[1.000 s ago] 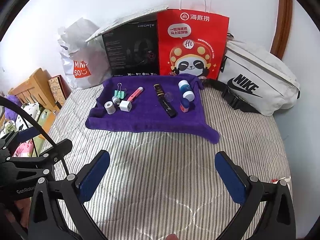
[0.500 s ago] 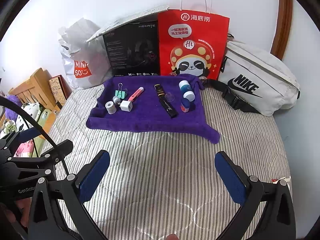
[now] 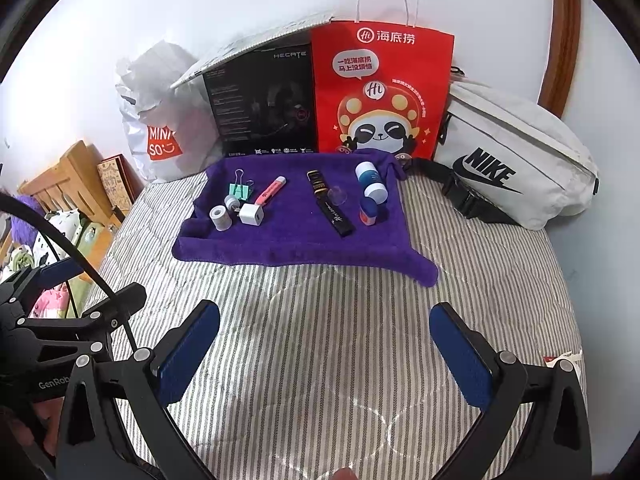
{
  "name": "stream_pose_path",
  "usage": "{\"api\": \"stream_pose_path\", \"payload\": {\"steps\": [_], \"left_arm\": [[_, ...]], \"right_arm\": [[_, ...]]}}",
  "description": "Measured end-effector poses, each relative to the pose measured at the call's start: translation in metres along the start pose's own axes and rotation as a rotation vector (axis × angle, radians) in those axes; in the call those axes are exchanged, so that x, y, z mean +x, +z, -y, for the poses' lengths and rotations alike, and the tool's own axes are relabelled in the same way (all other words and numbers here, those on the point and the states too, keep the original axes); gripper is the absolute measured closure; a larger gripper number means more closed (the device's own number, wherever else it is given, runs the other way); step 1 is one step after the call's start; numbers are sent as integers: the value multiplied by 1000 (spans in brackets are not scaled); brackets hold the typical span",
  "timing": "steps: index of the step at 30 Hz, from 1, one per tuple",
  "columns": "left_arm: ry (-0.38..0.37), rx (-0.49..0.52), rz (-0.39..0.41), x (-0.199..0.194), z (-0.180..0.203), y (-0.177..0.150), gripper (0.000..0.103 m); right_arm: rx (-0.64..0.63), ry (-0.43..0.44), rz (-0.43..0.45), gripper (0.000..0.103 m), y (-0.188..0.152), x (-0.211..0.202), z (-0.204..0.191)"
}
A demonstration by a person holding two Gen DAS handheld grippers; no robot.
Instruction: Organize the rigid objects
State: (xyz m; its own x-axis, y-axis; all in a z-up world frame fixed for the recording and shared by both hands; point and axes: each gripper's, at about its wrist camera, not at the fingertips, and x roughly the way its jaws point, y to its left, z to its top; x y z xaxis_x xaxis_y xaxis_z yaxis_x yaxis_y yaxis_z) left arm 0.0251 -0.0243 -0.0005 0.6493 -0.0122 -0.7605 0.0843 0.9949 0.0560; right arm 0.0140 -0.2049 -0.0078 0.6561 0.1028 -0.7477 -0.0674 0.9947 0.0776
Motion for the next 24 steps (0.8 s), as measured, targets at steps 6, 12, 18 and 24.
{"api": "stream_pose_path", "payload": {"steps": [6,12,18,24], "left_arm": [[0,0,0,0,0,0,4],[0,3,-2,0,0,-1,4],[0,4,-3,0,-1,-1,4],[1,5,-2,-1,-2,-2,4]], "right_arm": [[-2,-1,0,0,0,0,0],[-7,-3,-3,0,0,-1,-1],[-9,-5,-1,0,1,-1,-1],[-9,-6,-1,0,1,-1,-1]]}}
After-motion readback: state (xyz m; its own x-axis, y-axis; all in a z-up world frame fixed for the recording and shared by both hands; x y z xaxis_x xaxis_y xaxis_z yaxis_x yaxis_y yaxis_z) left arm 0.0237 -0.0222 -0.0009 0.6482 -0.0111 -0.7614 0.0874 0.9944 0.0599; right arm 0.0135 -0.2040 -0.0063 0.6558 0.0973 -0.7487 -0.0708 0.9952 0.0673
